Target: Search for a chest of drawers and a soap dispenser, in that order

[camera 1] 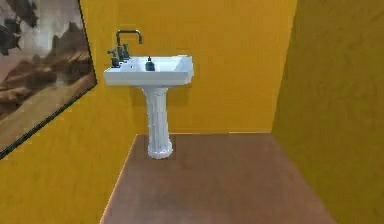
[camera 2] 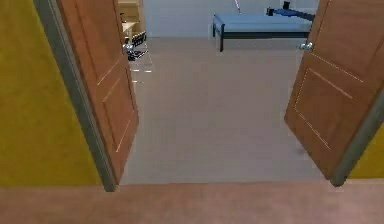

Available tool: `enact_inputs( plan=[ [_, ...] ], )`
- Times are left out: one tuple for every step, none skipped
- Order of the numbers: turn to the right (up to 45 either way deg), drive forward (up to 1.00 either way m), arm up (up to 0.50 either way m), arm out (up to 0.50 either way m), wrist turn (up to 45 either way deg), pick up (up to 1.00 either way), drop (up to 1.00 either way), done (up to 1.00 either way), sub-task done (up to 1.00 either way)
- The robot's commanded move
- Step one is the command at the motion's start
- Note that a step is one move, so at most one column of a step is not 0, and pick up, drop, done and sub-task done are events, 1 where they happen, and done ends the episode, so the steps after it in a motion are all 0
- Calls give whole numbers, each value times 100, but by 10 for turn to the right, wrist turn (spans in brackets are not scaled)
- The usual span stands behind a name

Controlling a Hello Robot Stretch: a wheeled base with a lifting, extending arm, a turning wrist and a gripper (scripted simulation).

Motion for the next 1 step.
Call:
enact_inputs(
  plan=[
    [0,100,0,0,0,0,0,0,0]
  ],
)
